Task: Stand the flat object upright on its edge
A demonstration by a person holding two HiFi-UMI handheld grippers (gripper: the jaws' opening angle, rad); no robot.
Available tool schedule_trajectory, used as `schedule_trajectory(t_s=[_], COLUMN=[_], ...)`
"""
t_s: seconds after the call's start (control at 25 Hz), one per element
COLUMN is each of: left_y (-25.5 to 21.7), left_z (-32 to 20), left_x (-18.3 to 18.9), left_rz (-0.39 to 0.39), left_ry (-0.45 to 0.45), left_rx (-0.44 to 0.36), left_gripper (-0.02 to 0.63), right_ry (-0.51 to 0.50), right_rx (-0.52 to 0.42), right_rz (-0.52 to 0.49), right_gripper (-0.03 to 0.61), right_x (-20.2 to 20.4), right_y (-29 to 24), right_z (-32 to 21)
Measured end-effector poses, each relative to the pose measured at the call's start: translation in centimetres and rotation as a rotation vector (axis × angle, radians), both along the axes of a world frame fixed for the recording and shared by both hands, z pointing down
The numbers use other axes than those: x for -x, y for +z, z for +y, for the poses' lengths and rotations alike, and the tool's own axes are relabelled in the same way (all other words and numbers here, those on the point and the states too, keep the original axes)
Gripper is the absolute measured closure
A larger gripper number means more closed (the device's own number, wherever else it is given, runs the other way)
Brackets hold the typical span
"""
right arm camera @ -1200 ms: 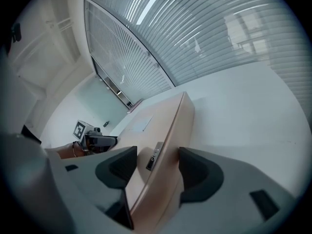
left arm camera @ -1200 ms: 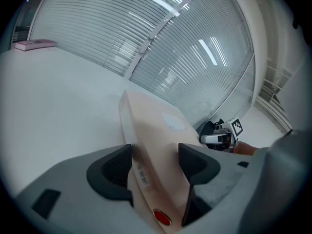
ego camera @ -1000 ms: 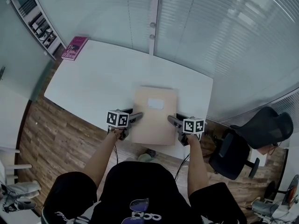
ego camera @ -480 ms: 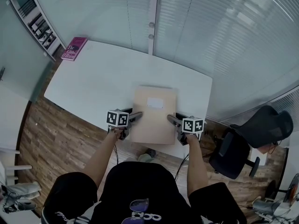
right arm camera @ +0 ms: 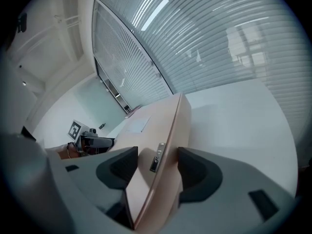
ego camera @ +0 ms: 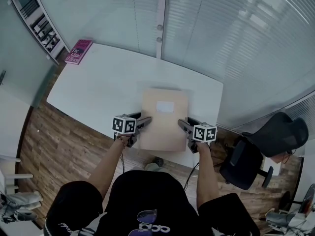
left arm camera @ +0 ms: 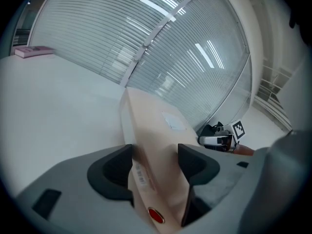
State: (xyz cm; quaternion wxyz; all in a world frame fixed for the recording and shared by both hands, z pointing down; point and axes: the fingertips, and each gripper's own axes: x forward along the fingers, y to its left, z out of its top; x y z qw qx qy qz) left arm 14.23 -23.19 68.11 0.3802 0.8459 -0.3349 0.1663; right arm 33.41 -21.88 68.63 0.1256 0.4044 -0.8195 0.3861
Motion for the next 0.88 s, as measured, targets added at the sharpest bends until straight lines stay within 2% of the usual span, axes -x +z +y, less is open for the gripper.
schedule_trajectory(t_s=[0.48, 0.88], left_y=[-9.3, -15.4], left_z=[-4.4, -6.5], left_x=[-3.0, -4.7], left_rz=[-0.037, -0.151], left_ry=[0.072, 0.113], left_rx=[-0.274, -0.541], left_gripper=[0.309, 0.344], right_ry=[0.057, 0.105], right_rx=[-0.261, -0.432], right_rz=[0.074, 0.172], right_gripper=[0.316, 0.347], right_x=[-2.8, -4.7], right_y=[-10.6, -15.8], right_z=[-4.0, -5.2])
